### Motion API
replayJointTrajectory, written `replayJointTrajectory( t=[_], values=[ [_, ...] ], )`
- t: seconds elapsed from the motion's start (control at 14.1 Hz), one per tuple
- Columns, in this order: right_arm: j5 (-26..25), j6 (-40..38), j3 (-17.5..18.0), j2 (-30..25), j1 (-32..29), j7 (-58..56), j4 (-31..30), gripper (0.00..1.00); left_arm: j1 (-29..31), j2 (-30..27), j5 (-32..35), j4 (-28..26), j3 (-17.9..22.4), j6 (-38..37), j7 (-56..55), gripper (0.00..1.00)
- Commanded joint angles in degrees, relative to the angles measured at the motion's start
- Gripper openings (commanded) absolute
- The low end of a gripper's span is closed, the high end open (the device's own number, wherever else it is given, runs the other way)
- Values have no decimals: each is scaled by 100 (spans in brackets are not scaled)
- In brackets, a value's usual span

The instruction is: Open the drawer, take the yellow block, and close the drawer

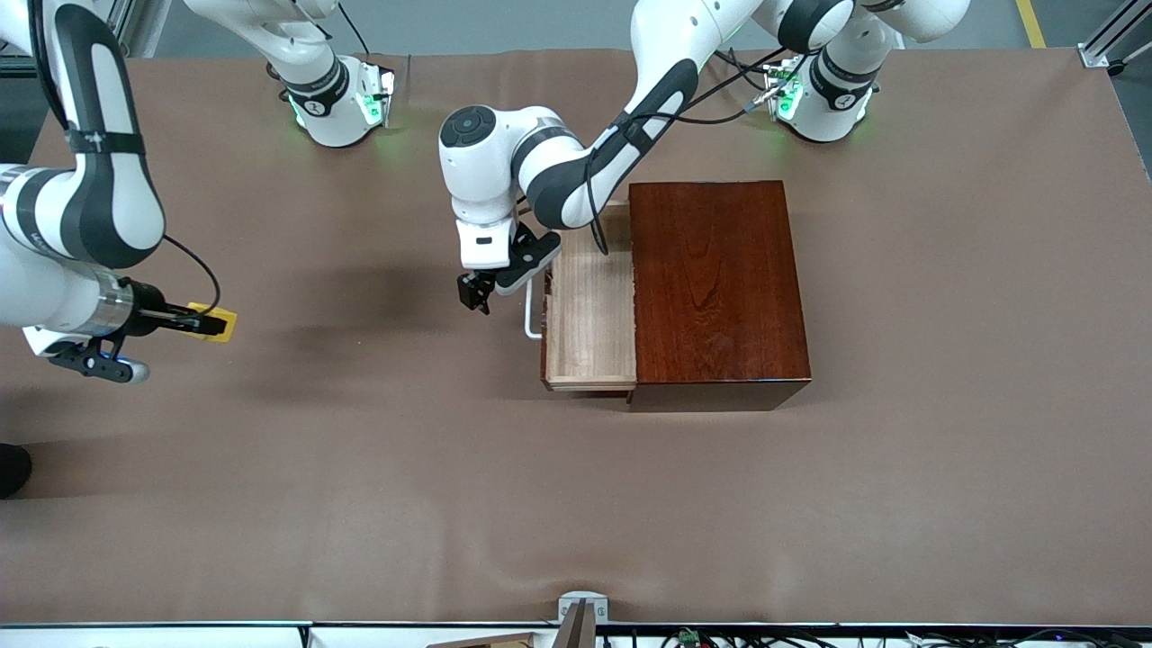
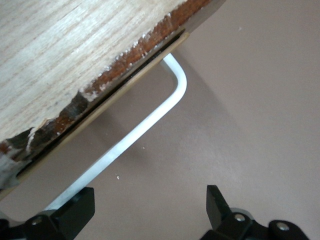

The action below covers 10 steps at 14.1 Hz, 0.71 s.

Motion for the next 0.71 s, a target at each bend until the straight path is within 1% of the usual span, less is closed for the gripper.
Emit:
replayJointTrajectory(
  t=[0.0,0.07,0.21,0.28,0.5,0.64],
  values=[
    [-72,525,113,28,-320,-683,-407,0,100,179,-59,236,78,-705,-34,100],
    [-81,806,113,116,-399,-859,-547,0,143,170,-164,236,95,-836,-34,100],
    [-72,1762,113,240,-522,-1193,-1056,0,310,135,-192,227,104,-1275,-25,100],
    [-72,2097,113,353,-593,-1386,-1171,0,372,126,-192,227,113,-1451,-25,100],
    [-81,2416,113,784,-681,-1607,-1181,0,547,108,-183,227,113,-1882,-16,100],
    [-72,2531,121,925,-673,-1634,-1225,0,627,73,-183,218,113,-2102,2,100]
  ],
)
